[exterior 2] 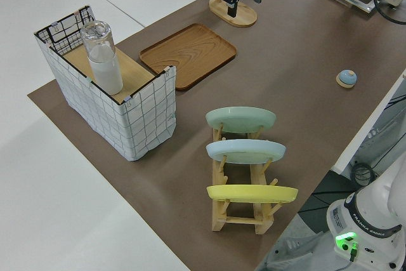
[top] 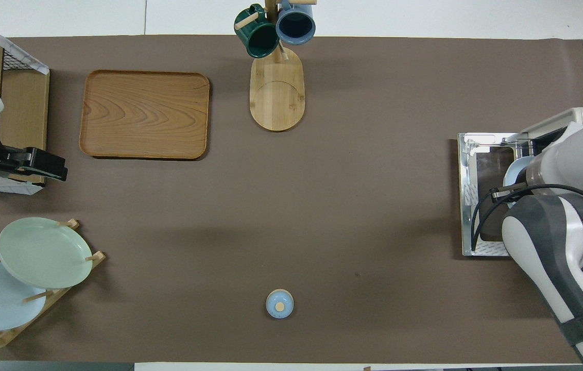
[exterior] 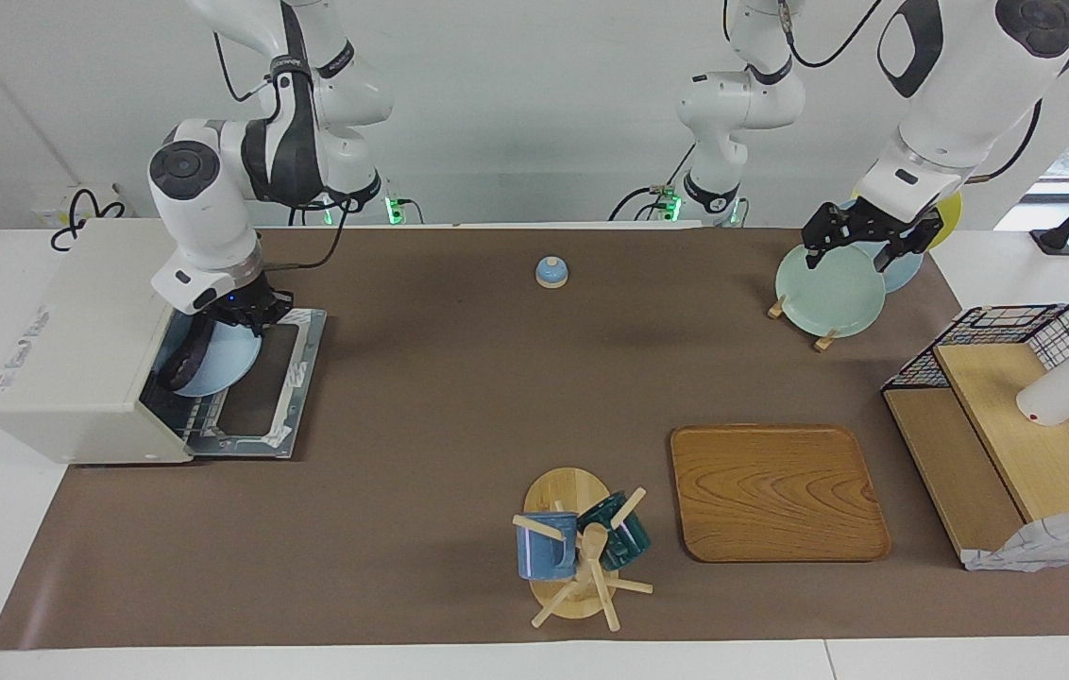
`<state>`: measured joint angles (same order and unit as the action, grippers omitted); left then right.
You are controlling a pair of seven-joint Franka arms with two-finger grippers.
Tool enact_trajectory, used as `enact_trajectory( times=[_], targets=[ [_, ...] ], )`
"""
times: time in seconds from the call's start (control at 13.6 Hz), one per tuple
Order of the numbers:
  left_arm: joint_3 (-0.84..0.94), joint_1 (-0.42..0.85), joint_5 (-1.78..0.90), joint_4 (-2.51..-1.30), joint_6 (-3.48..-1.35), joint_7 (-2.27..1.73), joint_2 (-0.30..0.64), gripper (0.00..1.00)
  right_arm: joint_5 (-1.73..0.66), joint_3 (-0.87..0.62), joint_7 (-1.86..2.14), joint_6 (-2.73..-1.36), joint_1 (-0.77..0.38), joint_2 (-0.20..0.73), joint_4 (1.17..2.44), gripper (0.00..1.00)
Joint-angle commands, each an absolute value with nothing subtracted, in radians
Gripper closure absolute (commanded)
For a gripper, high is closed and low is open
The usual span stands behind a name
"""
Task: Put eggplant into oven
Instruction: 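Carry the plate with the eggplant into the open oven with the right gripper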
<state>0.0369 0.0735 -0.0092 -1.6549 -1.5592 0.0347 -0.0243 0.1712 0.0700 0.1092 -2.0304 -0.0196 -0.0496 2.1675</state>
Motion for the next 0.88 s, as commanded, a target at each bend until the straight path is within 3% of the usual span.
enact_trajectory(
  times=[0.0,0.29,0.37,0.44,0.59,0.81],
  targets=[
    [0.037,0.069,-0.021,-1.666,-1.546,0.021,-0.046,0.00,0.172,0.054,0.161,-2.139,0.037,-0.093,2.284,1.00],
    [0.041,0.052,-0.020,-1.663,-1.549,0.021,-0.041,0.00,0.140,0.054,0.218,-2.171,0.071,-0.100,2.318,1.00],
    [0.043,0.051,-0.021,-1.663,-1.549,0.025,-0.041,0.00,0.140,0.054,0.218,-2.169,0.069,-0.100,2.318,0.93],
    [0.044,0.049,-0.021,-1.663,-1.549,0.026,-0.043,0.00,0.140,0.052,0.218,-2.164,0.066,-0.100,2.315,0.79],
    [0.048,0.040,-0.021,-1.664,-1.551,0.028,-0.043,0.00,0.127,0.051,0.219,-2.099,0.058,-0.098,2.274,0.66],
    [0.060,0.032,-0.021,-1.664,-1.549,0.025,-0.043,0.00,0.049,0.045,0.212,-1.988,0.006,-0.078,2.151,0.66]
  ],
)
